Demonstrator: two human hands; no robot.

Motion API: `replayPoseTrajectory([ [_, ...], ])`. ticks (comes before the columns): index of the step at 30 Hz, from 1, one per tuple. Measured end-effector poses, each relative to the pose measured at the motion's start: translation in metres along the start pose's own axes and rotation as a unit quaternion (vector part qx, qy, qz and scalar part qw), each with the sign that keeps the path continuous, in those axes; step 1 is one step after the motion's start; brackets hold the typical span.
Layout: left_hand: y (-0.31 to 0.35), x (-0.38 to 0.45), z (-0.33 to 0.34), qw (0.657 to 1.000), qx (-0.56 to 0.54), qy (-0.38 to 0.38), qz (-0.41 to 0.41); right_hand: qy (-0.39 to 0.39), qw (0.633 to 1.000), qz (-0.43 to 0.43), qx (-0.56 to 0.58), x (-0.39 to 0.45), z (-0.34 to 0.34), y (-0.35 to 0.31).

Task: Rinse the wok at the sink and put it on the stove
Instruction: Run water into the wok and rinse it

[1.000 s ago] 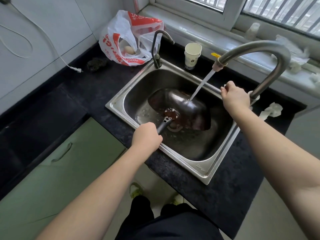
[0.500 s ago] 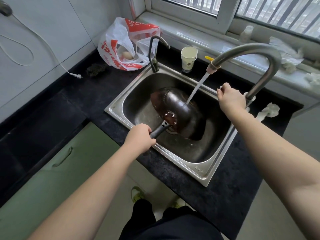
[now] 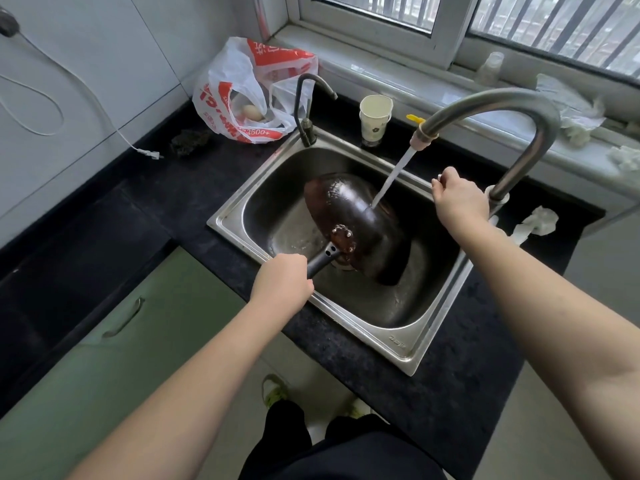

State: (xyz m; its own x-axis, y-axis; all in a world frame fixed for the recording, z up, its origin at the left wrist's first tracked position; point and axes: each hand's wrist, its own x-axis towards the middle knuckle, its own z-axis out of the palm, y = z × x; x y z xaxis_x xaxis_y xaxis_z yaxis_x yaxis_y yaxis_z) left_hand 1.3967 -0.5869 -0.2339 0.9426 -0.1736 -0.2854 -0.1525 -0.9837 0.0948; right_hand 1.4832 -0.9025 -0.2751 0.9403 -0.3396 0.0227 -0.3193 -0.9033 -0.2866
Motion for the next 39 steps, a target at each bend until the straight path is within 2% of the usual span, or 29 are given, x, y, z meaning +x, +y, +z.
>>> replayPoseTrajectory([
  [4, -0.005, -0.001, 0.003, 1.0, 0.0, -0.007, 0.007, 0.004, 1.0, -0.003, -0.004, 0.001, 0.002, 0.001],
  [16, -0.03, 0.013, -0.006, 0.987, -0.133, -0.073, -0.054, 0.001, 1.0, 0.008, -0.003, -0.001, 0.0, 0.0],
  [20, -0.035, 0.014, -0.001, 0.963, -0.232, -0.093, -0.096, 0.003, 1.0, 0.01, -0.004, 0.0, 0.001, -0.001],
  [24, -0.035, 0.008, 0.008, 0.913, -0.364, -0.101, -0.155, 0.005, 1.0, 0.006, -0.005, 0.001, 0.002, -0.001],
  [30, -0.038, 0.007, 0.013, 0.893, -0.398, -0.121, -0.171, -0.001, 1.0, 0.007, 0.007, -0.001, 0.001, -0.002],
  [32, -0.035, 0.006, 0.012, 0.909, -0.37, -0.105, -0.16, -0.004, 1.0, 0.012, 0.006, -0.002, 0.0, -0.003],
  [35, -0.027, 0.004, 0.008, 0.971, -0.209, -0.068, -0.098, -0.004, 1.0, 0.022, 0.006, -0.001, 0.0, -0.004],
  [39, -0.016, 0.003, 0.007, 0.986, -0.145, -0.052, -0.061, -0.006, 1.0, 0.024, 0.001, -0.002, -0.001, -0.005],
])
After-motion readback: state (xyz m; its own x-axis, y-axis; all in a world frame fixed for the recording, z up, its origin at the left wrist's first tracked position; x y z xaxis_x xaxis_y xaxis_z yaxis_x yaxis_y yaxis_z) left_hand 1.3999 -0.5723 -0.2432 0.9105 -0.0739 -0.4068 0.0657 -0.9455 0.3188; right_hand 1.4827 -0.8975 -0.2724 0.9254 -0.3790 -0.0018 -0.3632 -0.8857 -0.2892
